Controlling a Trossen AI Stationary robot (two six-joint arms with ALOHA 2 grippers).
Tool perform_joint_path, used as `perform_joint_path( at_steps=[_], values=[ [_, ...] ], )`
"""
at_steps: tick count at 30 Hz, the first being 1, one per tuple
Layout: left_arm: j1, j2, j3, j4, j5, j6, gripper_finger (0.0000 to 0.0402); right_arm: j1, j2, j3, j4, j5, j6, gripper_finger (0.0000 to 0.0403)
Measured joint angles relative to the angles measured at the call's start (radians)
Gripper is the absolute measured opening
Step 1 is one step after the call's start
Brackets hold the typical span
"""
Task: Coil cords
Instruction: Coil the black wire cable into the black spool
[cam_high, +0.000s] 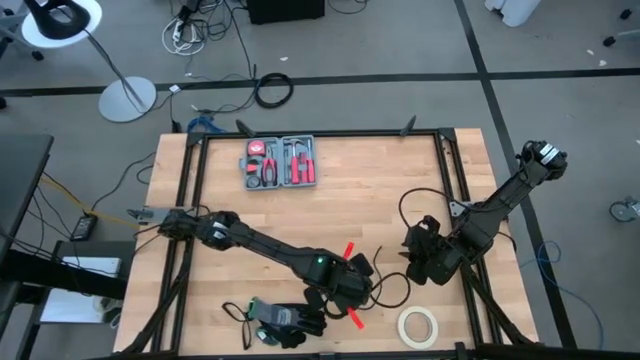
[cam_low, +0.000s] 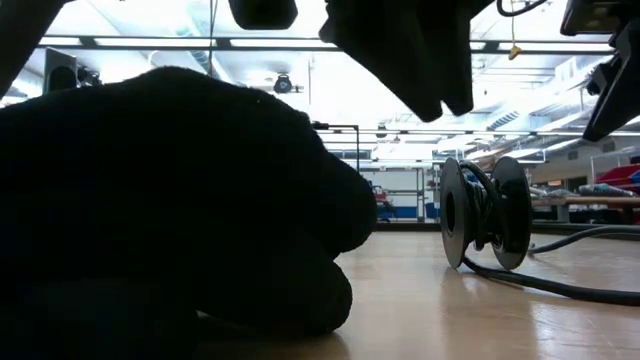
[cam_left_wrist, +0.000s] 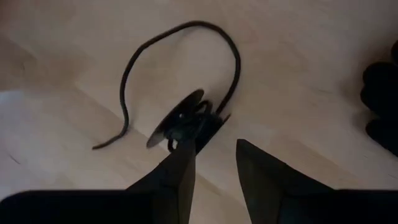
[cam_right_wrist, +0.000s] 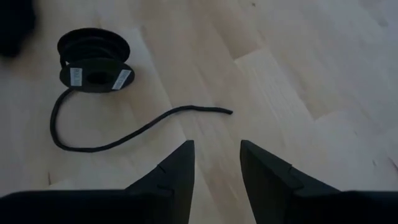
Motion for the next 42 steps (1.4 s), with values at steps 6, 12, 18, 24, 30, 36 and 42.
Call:
perform_joint_path(
  at_steps=[6, 12, 18, 24, 30, 36, 42],
  values=[
    [0.001, 0.008, 0.0, -0.007, -0.018, 0.05, 0.0119, -0.001, 0.0, 0.0, 0.005, 0.02, 0.001, 0.0128],
    [0.0, 0.043, 0.0, 0.004, -0.087, 0.111, 0.0119, -0.001, 0.0, 0.0, 0.032, 0.02, 0.003, 0.0127],
    [-0.003, 0.064, 0.0, 0.01, -0.129, 0.154, 0.0119, 0.006, 0.0, 0.0, 0.041, 0.02, 0.006, 0.0127],
    [-0.009, 0.074, 0.0, 0.023, -0.134, 0.226, 0.0119, 0.007, 0.0, 0.0, 0.049, 0.02, 0.006, 0.0126],
    [-0.015, 0.09, 0.002, 0.048, -0.164, 0.229, 0.0119, 0.014, 0.0, -0.001, 0.055, 0.027, 0.006, 0.0126],
    [-0.016, 0.103, 0.0, 0.057, -0.153, 0.228, 0.0077, 0.022, 0.0, -0.009, 0.072, 0.037, 0.007, 0.0126],
    [-0.019, 0.1, 0.001, 0.068, -0.165, 0.22, 0.0009, 0.033, 0.0, -0.052, 0.137, 0.038, 0.017, 0.0125]
  ],
)
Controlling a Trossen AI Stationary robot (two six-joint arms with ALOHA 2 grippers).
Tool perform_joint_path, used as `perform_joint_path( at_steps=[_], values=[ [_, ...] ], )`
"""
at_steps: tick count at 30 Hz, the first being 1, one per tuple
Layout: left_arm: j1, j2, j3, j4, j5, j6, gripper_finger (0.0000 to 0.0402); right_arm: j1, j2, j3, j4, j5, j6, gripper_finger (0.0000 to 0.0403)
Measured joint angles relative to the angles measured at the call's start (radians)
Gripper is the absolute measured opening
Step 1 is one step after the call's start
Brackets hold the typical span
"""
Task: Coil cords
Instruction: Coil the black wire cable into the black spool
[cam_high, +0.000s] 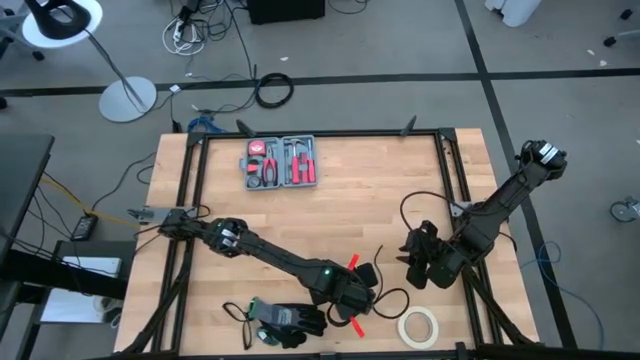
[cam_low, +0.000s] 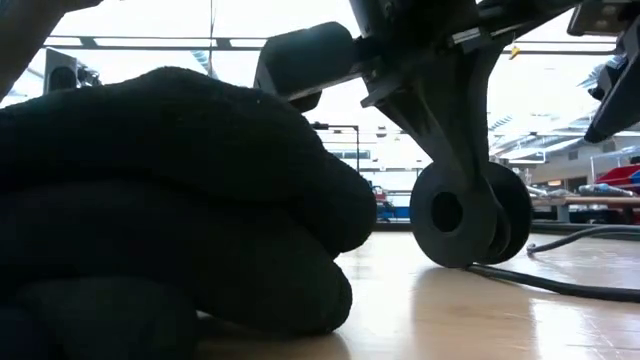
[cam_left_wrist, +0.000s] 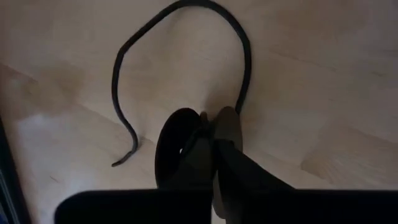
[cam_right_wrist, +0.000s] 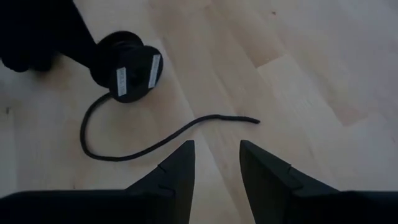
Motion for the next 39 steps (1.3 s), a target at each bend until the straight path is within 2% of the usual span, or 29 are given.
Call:
perform_joint_path(
  at_steps=[8, 15, 19, 26, 30, 39],
  values=[
    [-0.003, 0.002, -0.001, -0.006, -0.081, -0.026, 0.0001, 0.007, 0.0, -0.035, 0.077, -0.008, -0.009, 0.0124],
    [-0.002, 0.003, -0.001, -0.052, -0.153, -0.027, 0.0, 0.049, 0.0, -0.035, 0.202, -0.053, -0.348, 0.0123],
    [-0.002, 0.003, -0.001, -0.074, -0.163, -0.049, 0.0, 0.062, 0.018, -0.038, 0.209, -0.051, -0.452, 0.0123],
    [-0.001, 0.003, -0.001, -0.072, -0.16, -0.052, 0.0, 0.047, 0.184, -0.051, 0.272, -0.041, -0.773, 0.0122],
    [0.0, 0.003, -0.001, -0.072, -0.158, -0.067, 0.0, 0.025, 0.214, -0.052, 0.284, 0.002, -0.785, 0.0122],
    [0.0, 0.003, -0.001, -0.072, -0.14, -0.084, 0.0, 0.017, 0.252, -0.051, 0.323, 0.047, -0.96, 0.0135]
  ],
)
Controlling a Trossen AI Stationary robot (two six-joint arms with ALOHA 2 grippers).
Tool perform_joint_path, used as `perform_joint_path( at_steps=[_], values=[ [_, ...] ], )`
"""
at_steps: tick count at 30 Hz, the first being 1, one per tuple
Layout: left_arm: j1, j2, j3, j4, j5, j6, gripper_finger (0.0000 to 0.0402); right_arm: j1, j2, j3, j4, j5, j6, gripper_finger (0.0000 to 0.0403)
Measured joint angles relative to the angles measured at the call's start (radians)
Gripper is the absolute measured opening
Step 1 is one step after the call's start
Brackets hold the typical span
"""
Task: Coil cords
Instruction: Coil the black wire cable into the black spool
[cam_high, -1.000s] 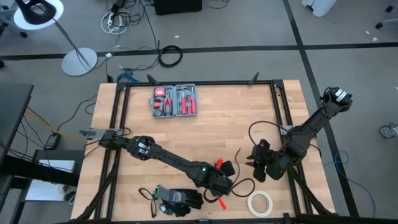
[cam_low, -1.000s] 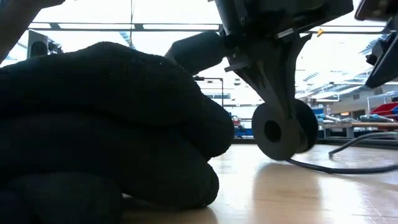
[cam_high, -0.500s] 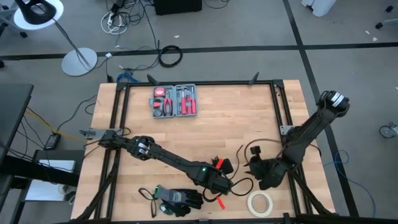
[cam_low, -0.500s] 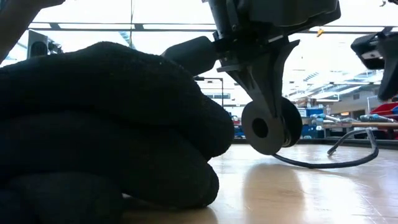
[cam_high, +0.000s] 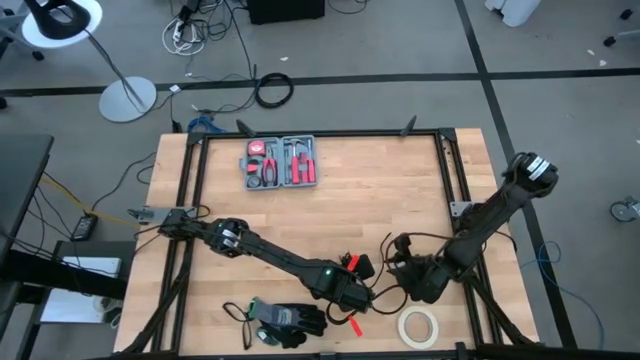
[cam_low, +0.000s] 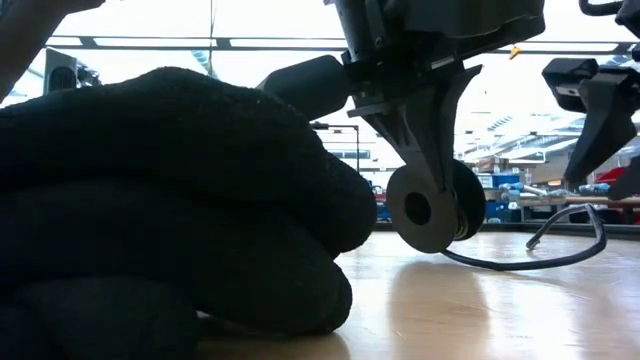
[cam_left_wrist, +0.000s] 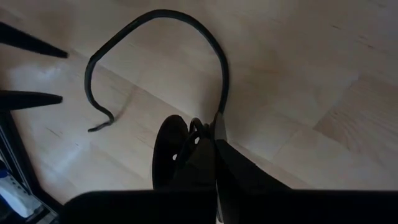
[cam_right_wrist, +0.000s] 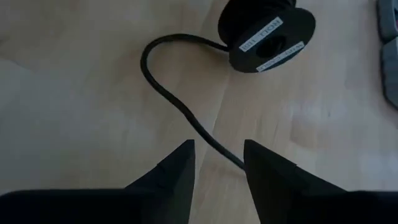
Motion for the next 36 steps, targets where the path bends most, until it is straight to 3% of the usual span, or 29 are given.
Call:
perform_joint_path(
  at_steps=[6, 15, 19, 26, 36],
  values=[
    [0.0, 0.0, 0.0, 0.001, 0.001, -0.008, 0.0, -0.001, 0.086, 0.0, 0.058, 0.036, -0.113, 0.0147],
    [0.0, -0.001, 0.0, 0.007, 0.001, -0.008, 0.0, -0.024, 0.163, 0.0, 0.119, 0.07, -0.155, 0.0135],
    [0.0, -0.001, 0.0, 0.009, 0.001, -0.01, 0.0, -0.034, 0.169, 0.0, 0.135, 0.087, -0.155, 0.0112],
    [0.0, -0.001, 0.0, 0.001, 0.001, -0.013, 0.0, -0.034, 0.168, 0.0, 0.124, 0.039, -0.112, 0.0015],
    [0.0, -0.001, 0.0, -0.001, 0.002, -0.017, 0.0, 0.016, 0.104, 0.0, 0.093, -0.035, -0.016, 0.0006]
  ],
)
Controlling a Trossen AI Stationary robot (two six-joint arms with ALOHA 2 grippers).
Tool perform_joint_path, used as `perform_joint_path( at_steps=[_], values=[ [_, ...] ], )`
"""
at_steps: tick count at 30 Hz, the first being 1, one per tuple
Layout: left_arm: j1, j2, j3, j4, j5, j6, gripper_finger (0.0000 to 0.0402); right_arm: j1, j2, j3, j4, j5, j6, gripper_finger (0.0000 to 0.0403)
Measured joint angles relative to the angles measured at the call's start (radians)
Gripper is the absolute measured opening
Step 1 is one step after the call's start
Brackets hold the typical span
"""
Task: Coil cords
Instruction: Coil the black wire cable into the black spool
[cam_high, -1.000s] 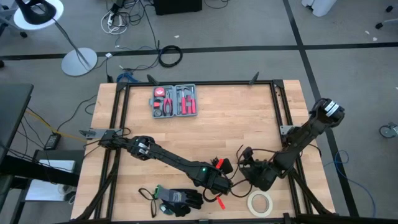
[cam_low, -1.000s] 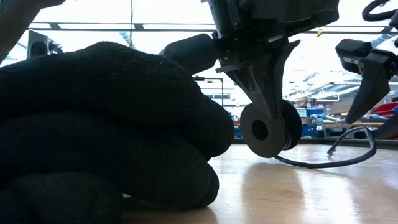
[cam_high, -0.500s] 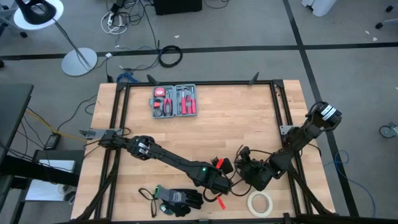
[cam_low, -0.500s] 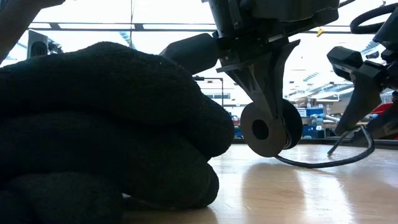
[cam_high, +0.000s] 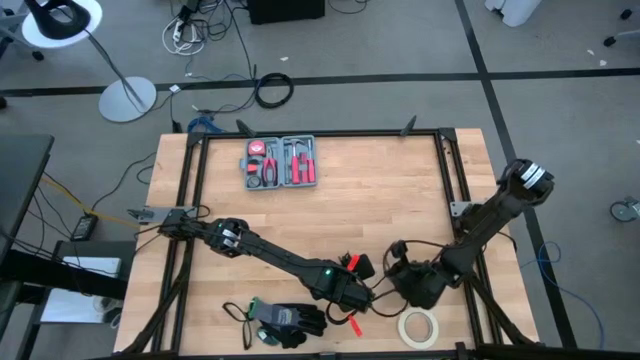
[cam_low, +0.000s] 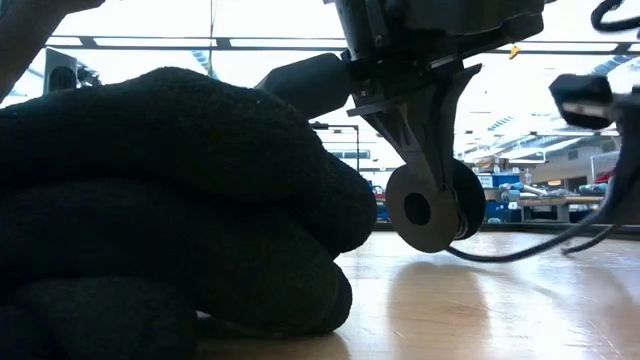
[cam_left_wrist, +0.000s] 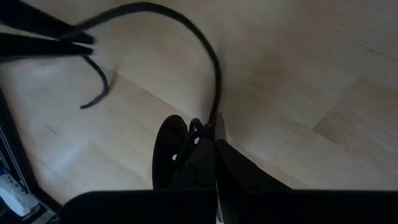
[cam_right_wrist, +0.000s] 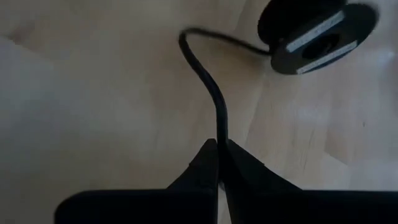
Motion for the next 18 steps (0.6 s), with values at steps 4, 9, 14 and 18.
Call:
perform_joint_path(
  at_steps=[4, 9, 14, 18],
  values=[
    [0.0, 0.0, 0.0, -0.01, 0.031, 0.004, 0.0, 0.032, -0.089, 0.0, -0.043, 0.033, 0.036, 0.0004],
    [0.004, -0.001, 0.0, 0.001, 0.034, 0.009, 0.0, 0.046, -0.211, 0.0, 0.002, 0.031, 0.023, 0.0003],
    [0.006, -0.002, 0.0, 0.025, 0.018, 0.042, 0.0, 0.035, -0.283, 0.0, 0.054, 0.013, 0.012, 0.0003],
    [-0.01, -0.002, 0.005, 0.075, 0.014, 0.11, 0.0, 0.0, -0.295, 0.0, 0.109, 0.015, -0.017, 0.0003]
  ],
)
